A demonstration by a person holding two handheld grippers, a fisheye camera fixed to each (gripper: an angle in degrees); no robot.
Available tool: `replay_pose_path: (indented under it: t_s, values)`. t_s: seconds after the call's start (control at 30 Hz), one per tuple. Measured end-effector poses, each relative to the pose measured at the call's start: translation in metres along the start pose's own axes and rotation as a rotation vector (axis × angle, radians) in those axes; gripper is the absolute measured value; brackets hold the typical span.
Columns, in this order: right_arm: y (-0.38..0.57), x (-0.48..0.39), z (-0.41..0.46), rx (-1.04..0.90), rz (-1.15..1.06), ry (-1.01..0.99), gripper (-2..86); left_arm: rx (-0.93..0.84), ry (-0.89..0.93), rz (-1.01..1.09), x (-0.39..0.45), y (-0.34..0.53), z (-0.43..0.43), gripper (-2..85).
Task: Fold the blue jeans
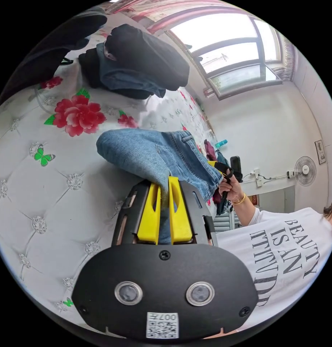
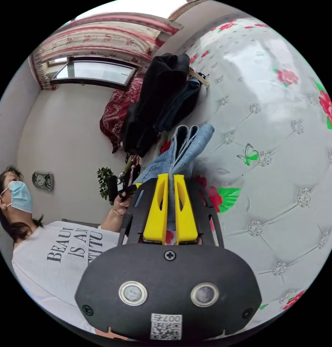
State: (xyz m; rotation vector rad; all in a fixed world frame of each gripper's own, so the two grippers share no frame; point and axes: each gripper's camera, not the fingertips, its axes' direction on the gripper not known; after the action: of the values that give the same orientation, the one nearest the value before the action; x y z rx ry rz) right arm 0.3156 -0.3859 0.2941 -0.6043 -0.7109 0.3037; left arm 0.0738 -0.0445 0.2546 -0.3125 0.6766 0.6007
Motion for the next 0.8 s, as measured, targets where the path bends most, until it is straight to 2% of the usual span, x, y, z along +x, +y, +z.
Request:
replay_pose_path:
  t_s: [0.17, 0.37, 0.43, 0.47, 0.53, 0.67, 0.8]
  values:
    - [-0.059, -0.067, -0.010, 0.056, -0.144, -0.054, 0.2, 0.119, 0.029, 0.100, 0.021, -0.054, -0.044, 2.6]
    - [-0.168, -0.162, -0.033, 0.207, -0.317, -0.109, 0.2, 0.290, 0.038, 0.218, 0.064, -0.179, -0.108, 3.8]
    - [-0.205, -0.181, -0.031, 0.269, -0.295, -0.052, 0.3, 0.323, -0.039, 0.179, 0.066, -0.245, -0.115, 5.7]
    - [-0.226, -0.188, -0.026, 0.312, -0.267, 0.045, 0.3, 0.322, -0.080, 0.148, 0.062, -0.258, -0.114, 6.4]
    - [-0.243, -0.189, -0.012, 0.360, -0.227, 0.181, 0.3, 0.317, -0.256, 0.029, 0.047, -0.282, -0.103, 8.4]
    - [-0.212, -0.160, 0.047, 0.226, -0.249, 0.312, 0.1, 0.239, -0.367, 0.064, 0.033, -0.240, -0.056, 9.1]
    - [-0.118, -0.115, 0.112, -0.018, -0.265, 0.526, -0.1, 0.033, -0.516, 0.120, 0.021, -0.126, 0.019, 8.7]
